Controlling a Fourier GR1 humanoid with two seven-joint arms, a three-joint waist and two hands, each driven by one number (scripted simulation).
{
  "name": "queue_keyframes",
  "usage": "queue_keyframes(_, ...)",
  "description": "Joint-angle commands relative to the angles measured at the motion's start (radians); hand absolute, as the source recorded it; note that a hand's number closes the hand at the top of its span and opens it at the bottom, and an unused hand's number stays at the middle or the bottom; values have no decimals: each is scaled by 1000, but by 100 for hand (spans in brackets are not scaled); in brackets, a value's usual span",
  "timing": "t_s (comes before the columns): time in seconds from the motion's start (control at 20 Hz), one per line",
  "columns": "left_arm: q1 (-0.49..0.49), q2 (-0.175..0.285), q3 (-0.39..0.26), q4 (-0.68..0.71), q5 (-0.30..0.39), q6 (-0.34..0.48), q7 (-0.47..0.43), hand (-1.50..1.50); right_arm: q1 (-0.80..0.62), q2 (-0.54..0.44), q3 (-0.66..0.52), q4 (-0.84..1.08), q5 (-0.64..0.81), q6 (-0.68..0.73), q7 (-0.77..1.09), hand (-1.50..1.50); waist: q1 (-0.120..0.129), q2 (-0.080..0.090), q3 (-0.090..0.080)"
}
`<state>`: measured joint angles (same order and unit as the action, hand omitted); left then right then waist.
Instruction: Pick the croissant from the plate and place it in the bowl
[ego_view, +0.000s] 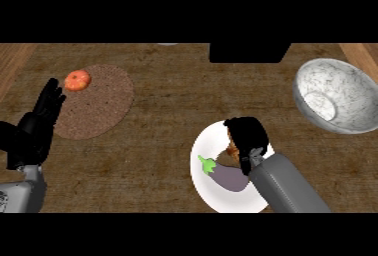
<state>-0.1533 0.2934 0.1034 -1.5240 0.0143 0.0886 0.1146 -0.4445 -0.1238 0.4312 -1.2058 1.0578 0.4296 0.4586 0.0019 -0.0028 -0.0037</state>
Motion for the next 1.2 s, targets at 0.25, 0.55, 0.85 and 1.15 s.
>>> queue_keyframes(0.25,25,-19,22,2,-3,-27,-41,0,-64,68,-50,188,30,-97,-143,150,6,4,4)
queue_keyframes(0.55,-29,-21,20,-26,-40,-9,53,0,-95,58,-93,237,70,-149,-204,150,2,3,4)
queue_keyframes(0.85,-4,-19,52,16,-15,-43,-15,0,-2,52,-85,44,94,-183,-155,150,-6,1,4)
queue_keyframes(1.15,41,-29,31,-90,-33,-39,49,0,103,-78,-158,-189,-4,-97,-284,150,-7,-1,4)
